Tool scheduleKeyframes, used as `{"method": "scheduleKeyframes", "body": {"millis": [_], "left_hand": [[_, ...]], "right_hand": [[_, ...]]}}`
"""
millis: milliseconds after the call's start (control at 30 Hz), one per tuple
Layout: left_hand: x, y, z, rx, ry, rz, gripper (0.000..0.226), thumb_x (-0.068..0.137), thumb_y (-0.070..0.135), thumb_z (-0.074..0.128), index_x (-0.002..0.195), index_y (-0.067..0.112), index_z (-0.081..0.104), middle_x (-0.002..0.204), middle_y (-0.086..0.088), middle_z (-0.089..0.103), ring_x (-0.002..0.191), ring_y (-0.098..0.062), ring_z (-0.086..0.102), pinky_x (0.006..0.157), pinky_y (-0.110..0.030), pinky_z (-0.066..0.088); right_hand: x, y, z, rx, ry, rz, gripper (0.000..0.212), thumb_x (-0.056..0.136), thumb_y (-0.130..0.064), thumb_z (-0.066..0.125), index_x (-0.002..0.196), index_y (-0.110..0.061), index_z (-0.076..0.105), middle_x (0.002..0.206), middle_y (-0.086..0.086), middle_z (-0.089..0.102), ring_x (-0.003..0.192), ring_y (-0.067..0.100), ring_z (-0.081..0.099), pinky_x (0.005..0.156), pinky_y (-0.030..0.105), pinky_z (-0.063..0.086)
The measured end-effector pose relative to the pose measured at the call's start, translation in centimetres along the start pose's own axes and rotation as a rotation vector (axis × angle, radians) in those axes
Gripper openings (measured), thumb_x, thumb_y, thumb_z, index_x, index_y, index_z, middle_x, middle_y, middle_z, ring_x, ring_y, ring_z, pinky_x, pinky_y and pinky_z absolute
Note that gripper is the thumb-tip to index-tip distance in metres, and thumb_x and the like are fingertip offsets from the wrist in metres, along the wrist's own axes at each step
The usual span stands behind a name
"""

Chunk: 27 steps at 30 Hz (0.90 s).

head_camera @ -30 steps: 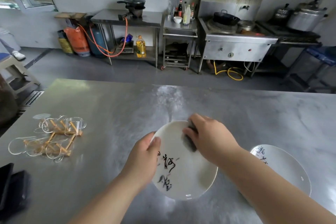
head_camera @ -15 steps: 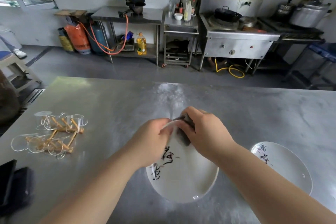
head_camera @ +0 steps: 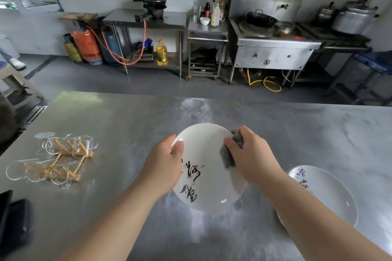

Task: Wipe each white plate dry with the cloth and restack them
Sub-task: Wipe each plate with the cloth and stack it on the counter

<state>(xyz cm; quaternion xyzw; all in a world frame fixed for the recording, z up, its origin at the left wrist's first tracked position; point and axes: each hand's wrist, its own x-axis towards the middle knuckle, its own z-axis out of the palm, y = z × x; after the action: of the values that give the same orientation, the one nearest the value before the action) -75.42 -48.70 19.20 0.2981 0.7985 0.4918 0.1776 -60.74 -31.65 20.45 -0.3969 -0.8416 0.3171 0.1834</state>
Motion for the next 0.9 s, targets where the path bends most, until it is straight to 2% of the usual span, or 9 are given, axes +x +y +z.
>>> {"method": "scheduleKeyframes", "body": {"millis": [133, 267, 400, 500, 567, 667, 733, 833, 900], "left_hand": [[-0.6, 0.6, 0.6, -0.046, 0.156, -0.007, 0.031, 0.099, 0.036, 0.040, 0.086, 0.017, 0.062, 0.071, 0.002, 0.064, 0.069, -0.022, 0.058, 0.066, -0.041, 0.050], [-1.3, 0.1, 2.3, -0.234, 0.362, -0.165, 0.027, 0.108, 0.027, 0.041, 0.094, 0.017, 0.062, 0.089, -0.011, 0.069, 0.085, -0.033, 0.065, 0.080, -0.052, 0.055], [-1.4, -0.6, 2.4, -0.517, 0.061, -0.406, 0.037, 0.111, 0.047, 0.039, 0.112, 0.024, 0.069, 0.107, -0.014, 0.077, 0.090, -0.023, 0.074, 0.081, -0.049, 0.062], [-0.8, -0.8, 1.3, -0.937, -0.380, -0.723, 0.100, 0.089, 0.092, 0.019, 0.130, 0.019, 0.073, 0.128, -0.024, 0.072, 0.114, -0.046, 0.070, 0.085, -0.060, 0.061], [-0.3, -0.6, 0.6, -1.119, -0.436, -0.791, 0.119, 0.083, 0.097, 0.019, 0.130, 0.001, 0.072, 0.133, -0.035, 0.065, 0.116, -0.055, 0.063, 0.087, -0.068, 0.057], [0.2, 0.8, -0.3, -1.313, -0.368, -0.687, 0.074, 0.102, 0.050, 0.047, 0.141, -0.012, 0.057, 0.139, -0.038, 0.058, 0.120, -0.059, 0.059, 0.105, -0.072, 0.046], [0.5, 1.0, -0.6, -1.365, -0.284, -0.615, 0.057, 0.093, 0.018, 0.050, 0.134, -0.021, 0.053, 0.134, -0.043, 0.058, 0.120, -0.061, 0.062, 0.102, -0.069, 0.052], [0.7, 1.0, -1.2, -1.360, -0.212, -0.576, 0.037, 0.083, 0.013, 0.058, 0.107, -0.014, 0.066, 0.101, -0.028, 0.072, 0.086, -0.040, 0.077, 0.075, -0.046, 0.067], [0.7, 1.1, -1.3, -1.304, -0.246, -0.565, 0.041, 0.085, 0.018, 0.057, 0.104, -0.013, 0.076, 0.105, -0.026, 0.075, 0.089, -0.037, 0.078, 0.086, -0.048, 0.061]], "right_hand": [[-1.0, -0.2, 0.1, 0.206, 0.076, 0.034, 0.009, 0.099, -0.035, 0.062, 0.091, -0.033, 0.060, 0.079, -0.025, 0.068, 0.073, -0.009, 0.060, 0.053, 0.009, 0.042], [-3.2, -0.1, 1.9, 0.464, 0.000, 0.271, 0.015, 0.101, -0.026, 0.063, 0.088, -0.020, 0.058, 0.078, 0.002, 0.067, 0.040, 0.005, 0.060, 0.033, 0.021, 0.045], [-2.3, 0.6, 0.4, 0.379, 0.060, 0.193, 0.016, 0.102, -0.026, 0.061, 0.089, -0.018, 0.057, 0.078, 0.005, 0.067, 0.049, 0.007, 0.061, 0.037, 0.024, 0.047], [-1.6, 0.7, -1.3, 0.288, 0.103, -0.079, 0.014, 0.101, -0.031, 0.056, 0.096, -0.043, 0.060, 0.083, -0.016, 0.070, 0.074, 0.004, 0.065, 0.058, 0.016, 0.050], [-2.0, 0.7, -2.0, 0.243, 0.093, -0.336, 0.012, 0.100, -0.043, 0.053, 0.105, -0.053, 0.058, 0.088, -0.019, 0.070, 0.081, 0.005, 0.067, 0.067, 0.016, 0.050], [-3.2, 0.1, -1.8, 0.328, 0.010, -0.601, 0.026, 0.108, -0.051, 0.042, 0.124, -0.041, 0.061, 0.087, -0.019, 0.067, 0.076, 0.010, 0.071, 0.071, 0.026, 0.055], [-3.8, 0.0, -1.2, 0.399, -0.030, -0.639, 0.037, 0.111, -0.049, 0.036, 0.129, -0.029, 0.061, 0.090, -0.019, 0.067, 0.061, 0.013, 0.069, 0.069, 0.029, 0.054], [-4.5, 0.3, -0.8, 0.432, -0.024, -0.584, 0.042, 0.113, -0.045, 0.032, 0.132, -0.022, 0.062, 0.120, -0.012, 0.070, 0.067, 0.016, 0.071, 0.078, 0.022, 0.052], [-4.8, 0.3, -1.0, 0.391, -0.007, -0.523, 0.041, 0.113, -0.041, 0.033, 0.131, -0.025, 0.066, 0.133, -0.017, 0.066, 0.098, 0.011, 0.072, 0.091, 0.014, 0.049]]}}
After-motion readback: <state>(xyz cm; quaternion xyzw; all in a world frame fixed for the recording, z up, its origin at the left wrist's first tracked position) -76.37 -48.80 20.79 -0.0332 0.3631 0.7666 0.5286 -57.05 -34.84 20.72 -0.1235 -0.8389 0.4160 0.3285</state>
